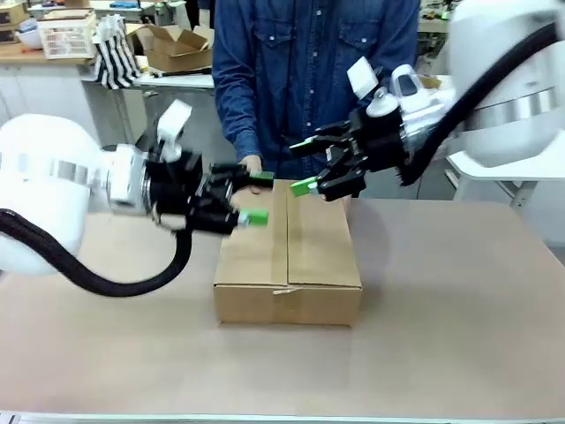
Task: Pack the gift set into the box.
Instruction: Press and hold the closed box until the human finishes sealing it.
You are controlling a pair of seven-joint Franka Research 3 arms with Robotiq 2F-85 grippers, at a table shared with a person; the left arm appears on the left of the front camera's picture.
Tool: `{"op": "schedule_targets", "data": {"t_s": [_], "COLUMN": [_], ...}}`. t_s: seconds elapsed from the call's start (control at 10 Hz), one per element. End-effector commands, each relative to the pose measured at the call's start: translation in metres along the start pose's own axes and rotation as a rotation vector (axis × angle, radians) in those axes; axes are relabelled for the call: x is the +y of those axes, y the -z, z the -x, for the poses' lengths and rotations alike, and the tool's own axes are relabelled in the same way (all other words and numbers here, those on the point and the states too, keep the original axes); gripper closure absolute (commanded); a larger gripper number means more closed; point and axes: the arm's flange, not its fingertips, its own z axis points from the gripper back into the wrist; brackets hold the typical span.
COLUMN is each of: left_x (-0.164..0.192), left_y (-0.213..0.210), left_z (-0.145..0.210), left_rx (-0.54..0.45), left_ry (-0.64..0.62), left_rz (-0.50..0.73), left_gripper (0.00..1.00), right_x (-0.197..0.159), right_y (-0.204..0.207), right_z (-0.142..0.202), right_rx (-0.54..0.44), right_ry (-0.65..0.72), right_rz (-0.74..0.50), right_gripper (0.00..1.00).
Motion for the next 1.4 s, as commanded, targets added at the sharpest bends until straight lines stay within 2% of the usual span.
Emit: {"op": "schedule_targets", "data": {"t_s": [0.0,0.1,0.4,0.5,0.7,1.1,1.3], "left_x": [0.031,0.036,0.057,0.061,0.067,0.072,0.07], "left_y": [-0.009,-0.012,-0.017,-0.018,-0.02,-0.019,-0.018], "left_z": [0.026,0.037,0.067,0.077,0.095,0.107,0.109], "left_rx": [0.066,0.067,0.094,0.126,0.133,0.125,0.116], "left_ry": [-0.014,-0.041,-0.053,-0.063,-0.098,-0.135,-0.142], "left_rz": [0.006,-0.024,-0.112,-0.15,-0.15,-0.138,-0.144], "left_gripper": [0.0,0.0,0.0,0.0,0.0,0.0,0.0], "right_x": [-0.015,-0.014,-0.004,-0.002,0.0,0.0,0.0], "right_y": [0.03,0.028,0.026,0.021,0.008,-0.004,0.001], "right_z": [0.095,0.111,0.149,0.151,0.153,0.162,0.167], "right_rx": [-0.101,-0.119,-0.126,-0.13,-0.127,-0.056,-0.065], "right_ry": [-0.011,0.01,0.092,0.093,0.099,0.156,0.188], "right_rz": [-0.129,-0.16,-0.135,-0.11,-0.077,-0.01,0.001], "right_gripper": [0.0,0.0,0.0,0.0,0.0,0.0,0.0]}}
